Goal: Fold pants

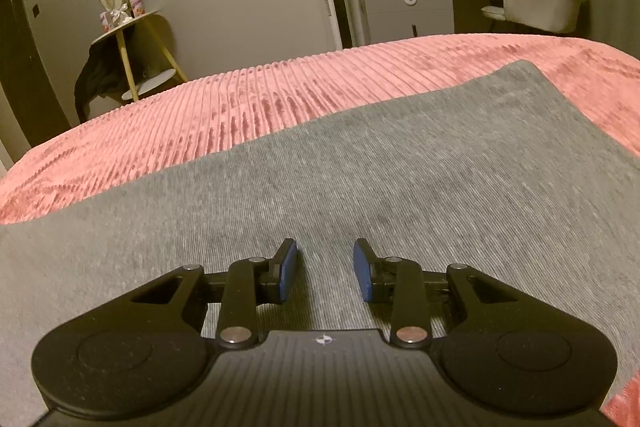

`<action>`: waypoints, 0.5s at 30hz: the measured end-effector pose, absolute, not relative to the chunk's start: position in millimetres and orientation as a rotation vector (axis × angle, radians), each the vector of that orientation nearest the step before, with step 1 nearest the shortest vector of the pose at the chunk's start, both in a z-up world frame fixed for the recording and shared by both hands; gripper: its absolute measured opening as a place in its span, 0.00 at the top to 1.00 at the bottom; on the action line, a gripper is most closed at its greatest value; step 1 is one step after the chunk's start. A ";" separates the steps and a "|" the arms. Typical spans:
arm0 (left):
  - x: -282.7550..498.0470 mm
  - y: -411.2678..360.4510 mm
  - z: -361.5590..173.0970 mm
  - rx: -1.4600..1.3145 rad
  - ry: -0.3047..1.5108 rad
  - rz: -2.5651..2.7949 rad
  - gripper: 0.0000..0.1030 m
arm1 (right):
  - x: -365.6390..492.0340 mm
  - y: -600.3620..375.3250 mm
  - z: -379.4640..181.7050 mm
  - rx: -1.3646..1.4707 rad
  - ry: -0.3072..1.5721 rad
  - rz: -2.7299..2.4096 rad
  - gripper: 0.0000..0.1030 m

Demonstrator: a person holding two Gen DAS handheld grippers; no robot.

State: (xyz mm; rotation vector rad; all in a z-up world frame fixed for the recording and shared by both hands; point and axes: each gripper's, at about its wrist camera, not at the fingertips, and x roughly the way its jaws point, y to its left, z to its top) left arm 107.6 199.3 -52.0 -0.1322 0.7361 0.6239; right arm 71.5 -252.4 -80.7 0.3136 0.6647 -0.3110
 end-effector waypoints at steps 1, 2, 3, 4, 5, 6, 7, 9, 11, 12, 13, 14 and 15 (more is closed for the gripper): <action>107.0 204.3 -53.9 -0.104 0.735 0.636 0.00 | 71.9 -252.2 -81.2 0.311 0.665 -0.312 0.70; 106.3 206.6 -55.4 -0.064 0.729 0.641 0.00 | 72.3 -251.9 -81.5 0.309 0.665 -0.313 0.70; 107.5 208.0 -57.2 -0.021 0.728 0.642 0.00 | 72.8 -251.4 -81.8 0.305 0.665 -0.314 0.70; 111.5 208.8 -59.4 0.004 0.730 0.639 0.00 | 73.2 -250.8 -82.1 0.300 0.664 -0.316 0.70; 112.7 208.9 -60.0 0.006 0.740 0.640 0.00 | 73.9 -250.1 -82.5 0.295 0.664 -0.318 0.70; 113.7 207.2 -58.0 0.004 0.748 0.651 0.00 | 74.3 -249.8 -82.6 0.292 0.663 -0.320 0.70; 115.0 202.9 -54.8 0.003 0.749 0.661 0.00 | 74.6 -249.8 -82.7 0.292 0.663 -0.322 0.70; 111.4 185.3 -45.6 -0.010 0.758 0.632 0.00 | 74.7 -249.7 -82.4 0.294 0.664 -0.323 0.70; 104.5 159.8 -33.3 -0.045 0.751 0.496 0.00 | 73.9 -250.8 -82.2 0.303 0.662 -0.321 0.70; 99.8 144.4 -26.0 -0.056 0.742 0.432 0.00 | 73.4 -252.3 -81.6 0.314 0.662 -0.318 0.69; 92.7 126.2 -17.6 -0.067 0.732 0.370 0.00 | 72.8 -254.6 -80.4 0.332 0.663 -0.313 0.69; 84.9 106.6 -9.2 -0.087 0.726 0.304 0.00 | 71.6 -257.7 -79.3 0.355 0.664 -0.307 0.69; 78.2 89.1 -2.3 -0.113 0.723 0.238 0.00 | 69.7 -262.9 -77.9 0.396 0.668 -0.297 0.68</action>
